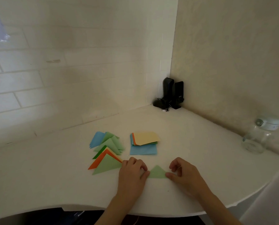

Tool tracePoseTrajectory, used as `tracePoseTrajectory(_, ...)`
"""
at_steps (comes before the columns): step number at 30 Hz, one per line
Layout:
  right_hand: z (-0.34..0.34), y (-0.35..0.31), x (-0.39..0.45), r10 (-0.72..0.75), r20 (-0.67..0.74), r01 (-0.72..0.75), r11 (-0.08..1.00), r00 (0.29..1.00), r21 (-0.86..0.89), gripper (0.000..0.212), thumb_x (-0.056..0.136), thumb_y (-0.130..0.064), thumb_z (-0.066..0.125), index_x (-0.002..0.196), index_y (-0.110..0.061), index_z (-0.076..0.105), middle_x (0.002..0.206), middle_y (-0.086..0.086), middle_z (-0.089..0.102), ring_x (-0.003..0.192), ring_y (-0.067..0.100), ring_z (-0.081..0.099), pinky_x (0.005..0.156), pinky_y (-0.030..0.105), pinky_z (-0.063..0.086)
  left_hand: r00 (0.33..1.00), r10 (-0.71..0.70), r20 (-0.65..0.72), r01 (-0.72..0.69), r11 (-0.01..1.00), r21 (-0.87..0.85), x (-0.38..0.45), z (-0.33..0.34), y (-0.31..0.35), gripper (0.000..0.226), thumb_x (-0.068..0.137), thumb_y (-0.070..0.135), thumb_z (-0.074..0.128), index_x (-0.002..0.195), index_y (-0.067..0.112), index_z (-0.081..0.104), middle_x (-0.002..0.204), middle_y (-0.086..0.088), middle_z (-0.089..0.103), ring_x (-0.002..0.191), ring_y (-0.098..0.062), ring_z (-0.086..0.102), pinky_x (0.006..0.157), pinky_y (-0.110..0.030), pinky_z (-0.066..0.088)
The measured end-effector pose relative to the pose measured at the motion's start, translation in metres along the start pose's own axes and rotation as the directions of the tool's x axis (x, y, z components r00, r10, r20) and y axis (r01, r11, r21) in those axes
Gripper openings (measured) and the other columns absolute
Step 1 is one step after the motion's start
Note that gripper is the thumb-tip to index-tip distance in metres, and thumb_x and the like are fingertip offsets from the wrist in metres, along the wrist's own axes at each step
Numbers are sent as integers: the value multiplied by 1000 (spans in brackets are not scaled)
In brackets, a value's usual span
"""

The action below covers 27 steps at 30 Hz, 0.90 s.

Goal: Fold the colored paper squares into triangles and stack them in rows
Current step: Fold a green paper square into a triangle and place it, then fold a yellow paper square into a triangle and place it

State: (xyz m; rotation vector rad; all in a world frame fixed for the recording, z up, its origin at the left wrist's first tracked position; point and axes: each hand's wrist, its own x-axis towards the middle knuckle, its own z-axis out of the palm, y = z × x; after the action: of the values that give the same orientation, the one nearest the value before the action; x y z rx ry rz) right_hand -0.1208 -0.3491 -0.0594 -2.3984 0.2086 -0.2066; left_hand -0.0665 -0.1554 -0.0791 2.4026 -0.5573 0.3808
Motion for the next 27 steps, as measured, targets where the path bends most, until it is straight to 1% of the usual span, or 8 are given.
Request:
tracePoseTrajectory(4,-2,0,-2,9,5,-9,999,1000,42,18,73,-22,75,77,-29,58,74,-12,59,60,-3,50,60,6,38,998,53,-19,-53,999,-10,-4,-2,6,10,80,10,66,85,18,64,88,6,51,83,-15,40,73,-26,34)
tracePoseTrajectory(7,1,-2,-3,11,-18,-11,1000,1000,17,18,74,-23,73,75,-31,57,74,-14,57,63,-1,51,62,9,37,999,11,39,-15,996,87,-8,1,23,32,79,-2,58,106,14,59,100,-2,53,90,-16,42,71,-24,35)
tracePoseTrajectory(10,4,-6,-6,8,-37,-9,1000,999,-24,22,75,-25,71,70,-36,53,72,-15,52,64,0,49,70,20,39,999,12,34,-17,986,165,-9,5,38,39,71,13,76,106,14,59,96,-3,54,84,-17,50,64,-24,41)
tracePoseTrajectory(12,4,-8,-7,13,-31,-14,1000,999,-20,24,76,-25,71,69,-37,51,71,-15,50,65,0,49,73,23,40,995,-67,75,54,984,168,-7,5,45,40,89,28,60,124,15,46,117,-6,46,102,-20,44,81,-27,40)
tracePoseTrajectory(14,5,-8,-9,12,-34,-13,1000,999,-16,25,76,-26,71,69,-37,50,74,-14,52,67,1,50,77,25,43,981,-127,145,108,986,128,-3,8,43,41,92,29,54,129,17,41,123,-5,42,109,-19,42,88,-25,37)
tracePoseTrajectory(19,4,-7,-14,-1,-70,1,1000,998,-6,17,74,-29,71,70,-35,55,77,-13,57,68,1,52,69,19,40,985,-102,137,106,994,-21,-1,7,37,21,90,21,54,112,23,53,108,1,58,101,-16,49,82,-26,40)
tracePoseTrajectory(24,8,-23,4,-135,-301,154,987,944,39,17,73,-21,75,77,-27,60,80,-12,61,63,3,56,66,20,44,992,-89,-90,78,990,-117,-1,-22,9,14,89,17,58,98,23,66,89,6,65,83,-12,54,75,-29,44)
tracePoseTrajectory(27,20,-33,27,-266,-322,262,963,909,-55,15,76,-16,73,90,-17,67,89,-2,65,74,11,61,74,27,49,975,-100,-200,80,991,-106,0,-50,-18,9,83,15,66,89,22,65,76,10,60,75,-11,54,66,-29,45)
